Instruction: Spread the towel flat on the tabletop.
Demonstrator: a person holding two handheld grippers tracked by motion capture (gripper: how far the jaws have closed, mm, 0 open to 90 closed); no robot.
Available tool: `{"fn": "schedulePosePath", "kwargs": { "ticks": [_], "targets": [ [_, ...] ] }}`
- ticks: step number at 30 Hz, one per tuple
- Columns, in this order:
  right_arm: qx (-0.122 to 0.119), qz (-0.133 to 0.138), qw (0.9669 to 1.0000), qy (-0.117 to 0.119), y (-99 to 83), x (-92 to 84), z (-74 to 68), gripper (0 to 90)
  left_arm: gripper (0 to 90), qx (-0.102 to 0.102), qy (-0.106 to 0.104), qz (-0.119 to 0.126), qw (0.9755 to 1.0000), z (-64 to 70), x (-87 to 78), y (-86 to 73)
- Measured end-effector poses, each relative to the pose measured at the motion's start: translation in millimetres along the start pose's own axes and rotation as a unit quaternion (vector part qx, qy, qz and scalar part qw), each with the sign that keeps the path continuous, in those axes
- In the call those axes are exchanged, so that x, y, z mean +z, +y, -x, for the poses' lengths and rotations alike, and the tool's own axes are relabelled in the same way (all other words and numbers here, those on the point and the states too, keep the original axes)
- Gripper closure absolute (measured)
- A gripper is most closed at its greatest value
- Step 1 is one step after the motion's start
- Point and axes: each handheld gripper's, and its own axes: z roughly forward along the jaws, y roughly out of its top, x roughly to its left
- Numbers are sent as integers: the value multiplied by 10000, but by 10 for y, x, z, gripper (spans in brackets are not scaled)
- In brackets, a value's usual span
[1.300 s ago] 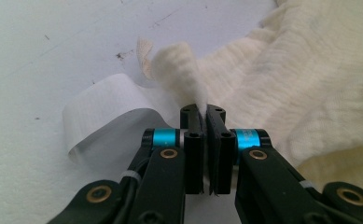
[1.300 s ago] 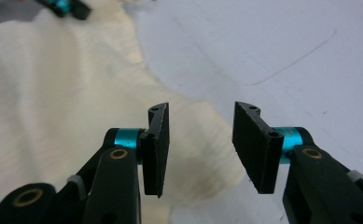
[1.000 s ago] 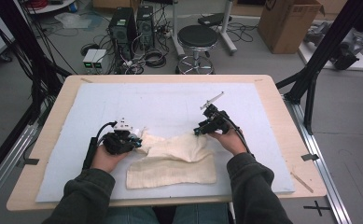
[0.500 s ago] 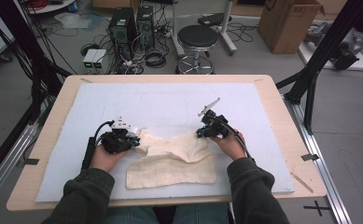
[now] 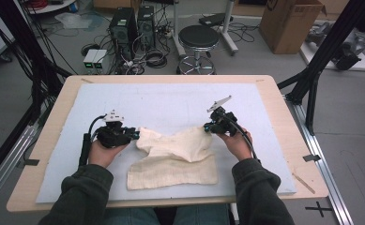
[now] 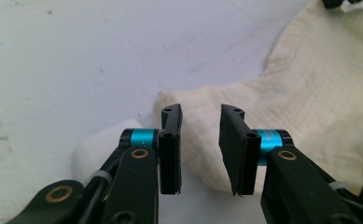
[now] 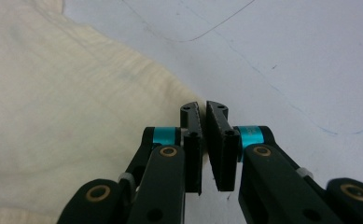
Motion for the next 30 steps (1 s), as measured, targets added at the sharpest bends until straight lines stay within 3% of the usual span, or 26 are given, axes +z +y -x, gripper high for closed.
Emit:
{"fn": "schedulePosePath", "kwargs": {
  "ticks": [3, 5, 9, 13, 17, 20, 25, 30],
  "targets": [
    [-8, -6, 10000, -5, -9, 7, 13, 851, 678, -182, 82, 16, 9998, -65, 77, 10],
    [-27, 20, 10000, 28, -6, 4, 14, 850, 658, -305, 94, -107, 9994, -105, 161, -16],
    [-91, 4, 9999, 71, -5, 18, 1, 849, 625, -339, 57, -298, 9990, -131, 284, -62],
    [-146, 36, 9998, 139, 6, 25, -19, 849, 662, -220, 87, -390, 9990, -92, 352, -75],
    [-158, 13, 9998, 157, 17, 44, -39, 849, 812, -20, 132, -511, 9986, -64, 373, -85],
    [-165, 47, 9997, 183, 27, 38, -53, 849, 844, 116, 155, -557, 9983, -42, 338, -80],
    [-251, 213, 9993, 182, 33, -61, -99, 849, 846, 220, 227, -258, 9992, -22, 134, -12],
    [-368, 520, 9980, 14, 51, -251, -162, 851, 848, 114, 427, 40, 9990, -81, -9, 92]
  ]
}}
